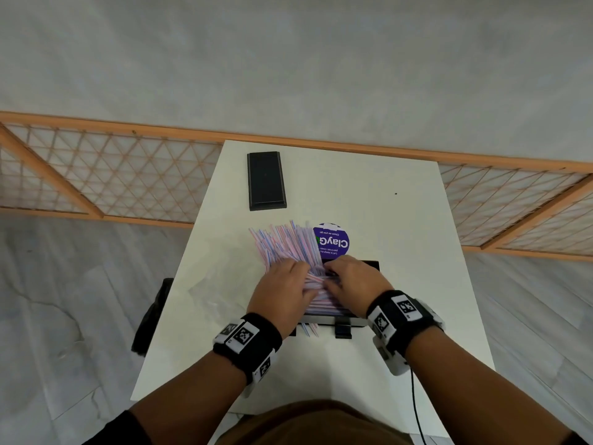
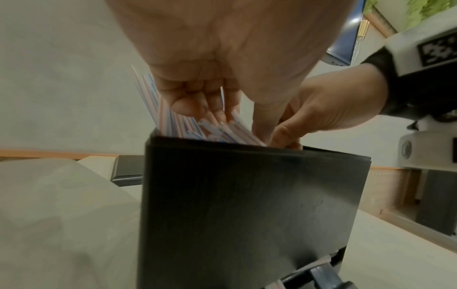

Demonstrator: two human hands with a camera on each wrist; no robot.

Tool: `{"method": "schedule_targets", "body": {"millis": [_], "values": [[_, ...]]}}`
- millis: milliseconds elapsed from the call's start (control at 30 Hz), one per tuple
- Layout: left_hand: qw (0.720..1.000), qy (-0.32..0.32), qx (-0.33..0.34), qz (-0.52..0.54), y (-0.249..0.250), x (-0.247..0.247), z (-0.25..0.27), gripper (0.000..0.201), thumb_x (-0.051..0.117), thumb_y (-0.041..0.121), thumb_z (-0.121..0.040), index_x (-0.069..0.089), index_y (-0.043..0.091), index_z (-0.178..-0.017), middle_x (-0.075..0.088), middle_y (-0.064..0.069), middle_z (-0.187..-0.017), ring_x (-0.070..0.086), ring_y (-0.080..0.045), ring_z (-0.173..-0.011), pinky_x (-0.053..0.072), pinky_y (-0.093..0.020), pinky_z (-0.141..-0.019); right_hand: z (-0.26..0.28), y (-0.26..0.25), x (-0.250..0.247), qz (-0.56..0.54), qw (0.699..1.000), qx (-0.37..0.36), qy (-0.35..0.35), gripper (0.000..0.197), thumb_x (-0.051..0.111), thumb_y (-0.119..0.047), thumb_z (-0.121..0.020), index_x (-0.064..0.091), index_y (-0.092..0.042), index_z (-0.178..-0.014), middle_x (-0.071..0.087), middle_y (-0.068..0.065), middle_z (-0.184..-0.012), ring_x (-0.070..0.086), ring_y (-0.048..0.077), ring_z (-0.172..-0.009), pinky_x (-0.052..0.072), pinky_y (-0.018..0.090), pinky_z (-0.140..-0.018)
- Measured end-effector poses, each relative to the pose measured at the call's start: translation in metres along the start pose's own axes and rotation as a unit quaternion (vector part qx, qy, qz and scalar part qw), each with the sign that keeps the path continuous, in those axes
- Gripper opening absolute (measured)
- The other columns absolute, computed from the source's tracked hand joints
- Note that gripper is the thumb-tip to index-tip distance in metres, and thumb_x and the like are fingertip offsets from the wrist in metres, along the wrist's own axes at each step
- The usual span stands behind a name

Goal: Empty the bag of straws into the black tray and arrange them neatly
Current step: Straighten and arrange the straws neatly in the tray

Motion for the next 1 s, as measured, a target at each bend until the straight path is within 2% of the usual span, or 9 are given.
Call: {"method": "schedule_targets", "body": {"millis": [133,367,433,533,667,733,833,933,1000], "values": [[0.997,0.010,-0.037,0.065,-0.008,0.002,0.000,0.031,0.069,0.035,-0.094,0.060,0.016,-0.116,0.058,-0.002,-0.115,0.054,-0.021,-0.108,0.049,-0.034,-0.091,-0.003,-0.002,0.013,-0.010,1.000,0.020,-0.003,0.031,0.058,-0.042,-0.094,0.063,-0.019,-0.115,0.060,0.003,-0.111,0.061,0.024,-0.102,0.052,0.040,-0.088],[0.995,-0.018,-0.046,0.090,-0.008,0.004,-0.004,0.022,0.066,0.040,-0.095,0.059,0.025,-0.110,0.065,0.004,-0.104,0.060,-0.018,-0.096,0.052,-0.036,-0.082,-0.003,-0.005,0.015,-0.024,1.000,0.007,0.000,0.016,0.057,-0.034,-0.095,0.056,-0.018,-0.098,0.066,0.006,-0.099,0.062,0.028,-0.092,0.047,0.036,-0.075],[0.989,-0.034,-0.033,0.139,-0.004,0.005,-0.006,0.025,0.068,0.039,-0.095,0.059,0.029,-0.116,0.068,0.008,-0.105,0.064,-0.012,-0.097,0.053,-0.033,-0.083,-0.001,-0.011,0.010,-0.037,0.999,-0.023,0.013,0.012,0.055,-0.028,-0.095,0.059,-0.018,-0.100,0.068,0.007,-0.099,0.063,0.028,-0.093,0.047,0.036,-0.076],[0.978,-0.061,-0.004,0.198,0.006,0.006,-0.006,0.034,0.065,0.033,-0.098,0.055,0.032,-0.130,0.070,0.012,-0.110,0.066,-0.005,-0.099,0.053,-0.026,-0.086,0.003,-0.017,0.005,-0.072,0.996,-0.045,0.026,0.018,0.056,-0.024,-0.093,0.064,-0.019,-0.109,0.069,0.006,-0.101,0.063,0.025,-0.093,0.048,0.034,-0.078],[0.978,-0.018,0.012,0.205,0.009,-0.004,-0.010,0.004,0.059,0.024,-0.102,0.061,0.025,-0.106,0.065,0.011,-0.093,0.060,-0.005,-0.084,0.049,-0.028,-0.076,0.010,-0.018,-0.005,-0.126,0.989,-0.043,0.060,0.012,0.058,-0.026,-0.096,0.063,-0.016,-0.101,0.067,0.006,-0.095,0.060,0.023,-0.087,0.045,0.033,-0.074],[0.979,-0.006,0.012,0.205,0.009,-0.006,-0.011,0.005,0.060,0.019,-0.101,0.061,0.023,-0.097,0.062,0.011,-0.090,0.058,-0.004,-0.083,0.046,-0.024,-0.074,0.013,-0.017,-0.006,-0.159,0.985,-0.030,0.059,0.013,0.060,-0.025,-0.094,0.062,-0.017,-0.103,0.067,0.003,-0.096,0.060,0.020,-0.087,0.049,0.032,-0.076],[0.980,0.006,0.011,0.197,0.011,-0.007,-0.011,0.017,0.062,0.013,-0.099,0.058,0.025,-0.088,0.057,0.012,-0.086,0.055,-0.002,-0.081,0.039,-0.014,-0.070,0.015,-0.018,-0.004,-0.202,0.978,-0.022,0.053,0.023,0.061,-0.019,-0.086,0.063,-0.021,-0.109,0.066,-0.001,-0.098,0.061,0.012,-0.087,0.049,0.020,-0.076],[0.980,0.014,0.004,0.199,0.011,-0.009,-0.011,0.017,0.062,0.013,-0.099,0.060,0.025,-0.087,0.058,0.012,-0.087,0.056,-0.002,-0.082,0.040,-0.013,-0.070,0.015,-0.021,0.001,-0.193,0.979,-0.033,0.052,0.014,0.063,-0.017,-0.083,0.059,-0.022,-0.096,0.055,-0.007,-0.086,0.053,0.004,-0.073,0.037,0.008,-0.066],[0.978,0.019,0.004,0.207,0.011,-0.012,-0.009,0.012,0.065,0.014,-0.098,0.065,0.025,-0.090,0.059,0.012,-0.090,0.058,-0.003,-0.086,0.042,-0.012,-0.073,0.014,-0.021,0.005,-0.185,0.981,-0.039,0.049,0.009,0.064,-0.018,-0.085,0.057,-0.020,-0.092,0.052,-0.007,-0.084,0.050,0.003,-0.072,0.036,0.010,-0.066]]}}
Point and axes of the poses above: each hand's wrist, its own z-axis away from the middle knuckle, its own x-axis out of the palm, y = z × x, the point moved 9 cm from there along -z, towards the middle knuckle
